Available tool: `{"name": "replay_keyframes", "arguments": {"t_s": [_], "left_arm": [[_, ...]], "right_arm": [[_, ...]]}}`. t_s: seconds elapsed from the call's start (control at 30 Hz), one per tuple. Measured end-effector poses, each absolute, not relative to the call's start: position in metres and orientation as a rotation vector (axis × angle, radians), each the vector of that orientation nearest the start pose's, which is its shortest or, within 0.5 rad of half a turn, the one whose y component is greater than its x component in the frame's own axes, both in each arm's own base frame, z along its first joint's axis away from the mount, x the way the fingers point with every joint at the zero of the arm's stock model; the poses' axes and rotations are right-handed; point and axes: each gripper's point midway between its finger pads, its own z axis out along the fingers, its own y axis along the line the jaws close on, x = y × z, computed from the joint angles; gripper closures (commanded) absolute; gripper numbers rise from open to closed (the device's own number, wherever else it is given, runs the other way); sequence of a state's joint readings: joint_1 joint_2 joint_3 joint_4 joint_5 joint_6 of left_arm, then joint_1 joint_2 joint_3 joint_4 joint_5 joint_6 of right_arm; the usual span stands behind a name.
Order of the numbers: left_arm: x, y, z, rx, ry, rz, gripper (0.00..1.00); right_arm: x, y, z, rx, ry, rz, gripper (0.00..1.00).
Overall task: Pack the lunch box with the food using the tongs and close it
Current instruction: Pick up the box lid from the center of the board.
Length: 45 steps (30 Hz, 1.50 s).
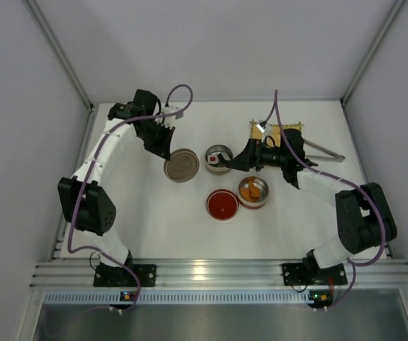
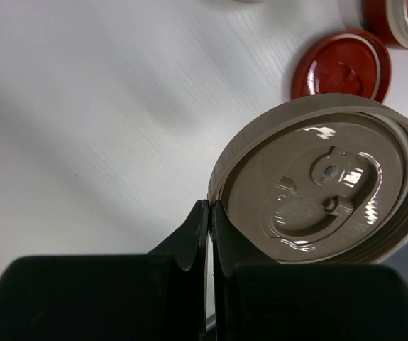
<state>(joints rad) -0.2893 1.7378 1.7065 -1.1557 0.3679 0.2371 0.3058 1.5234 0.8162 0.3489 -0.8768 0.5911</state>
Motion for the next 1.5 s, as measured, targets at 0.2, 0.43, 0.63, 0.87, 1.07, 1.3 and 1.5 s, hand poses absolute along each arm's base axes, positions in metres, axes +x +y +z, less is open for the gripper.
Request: {"name": "replay_keyframes", "arguments": {"t_s": [0.2,0.43,0.63,0.87,1.07,1.3,1.5], "left_arm": [[0.351,-0.139,0.213,0.647,2.562,-0.620,1.00],[0.314,-0.174,0.212,0.595,2.554,-1.109,1.00],[0.297,-0.192,0.233,0.604,2.470,-1.359,1.00],[0.282,-0.201,0.252,0.627,2.387,-1.522,1.00],[0.271,-0.203,0.251,0.590,2.385,-1.607,1.00],[0.270,-0.184,0.246,0.349,2.423,-1.698,1.00],[0.278,-0.160,0.236,0.058,2.570,-1.441,1.00]], "right_arm": [[0.314,0.258,0.180,-0.386,1.992,1.427,0.12],[0.300,0.275,0.201,-0.377,1.891,1.595,0.17],[0.292,0.305,0.221,-0.291,1.804,1.849,0.14],[0.283,0.338,0.195,-0.070,1.973,2.082,0.16],[0.270,0.346,0.215,-0.166,1.883,2.070,0.18],[0.252,0.329,0.298,-0.494,1.475,1.647,0.13],[0.307,0.311,0.260,-0.538,1.571,1.141,0.07]]}}
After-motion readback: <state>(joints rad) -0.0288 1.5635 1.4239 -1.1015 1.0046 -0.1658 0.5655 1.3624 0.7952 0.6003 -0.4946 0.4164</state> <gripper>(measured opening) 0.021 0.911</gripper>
